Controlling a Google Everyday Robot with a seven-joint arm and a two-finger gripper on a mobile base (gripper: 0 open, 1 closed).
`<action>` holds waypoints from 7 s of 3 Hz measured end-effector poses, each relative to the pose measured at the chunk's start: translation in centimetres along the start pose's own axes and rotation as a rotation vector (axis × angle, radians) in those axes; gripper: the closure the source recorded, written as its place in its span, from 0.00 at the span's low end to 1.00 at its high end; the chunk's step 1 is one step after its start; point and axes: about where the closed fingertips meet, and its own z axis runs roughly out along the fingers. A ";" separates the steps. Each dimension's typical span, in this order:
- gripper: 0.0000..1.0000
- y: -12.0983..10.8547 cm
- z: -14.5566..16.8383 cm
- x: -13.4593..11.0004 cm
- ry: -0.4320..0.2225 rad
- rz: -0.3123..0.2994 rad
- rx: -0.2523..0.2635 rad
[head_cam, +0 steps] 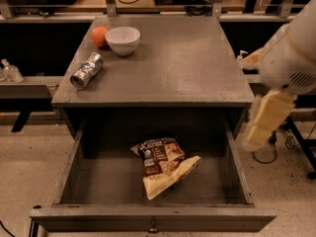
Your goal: Pick brown chip bag from top drawer and place on counter
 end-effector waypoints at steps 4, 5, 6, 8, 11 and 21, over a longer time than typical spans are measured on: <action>0.00 7.8 13.6 -7.6 -0.080 -0.439 -0.087; 0.00 8.8 17.1 -6.7 -0.090 -0.581 -0.016; 0.00 7.7 17.6 -7.1 -0.104 -0.677 0.062; 0.03 7.9 23.0 -5.4 -0.130 -0.704 0.076; 0.72 7.1 29.4 -6.0 -0.165 -0.768 0.184; 1.00 -8.9 -7.2 2.6 -0.346 -0.673 0.440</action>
Offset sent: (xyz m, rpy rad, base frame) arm -0.0206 0.0646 -0.0368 0.1107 -0.0175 0.1740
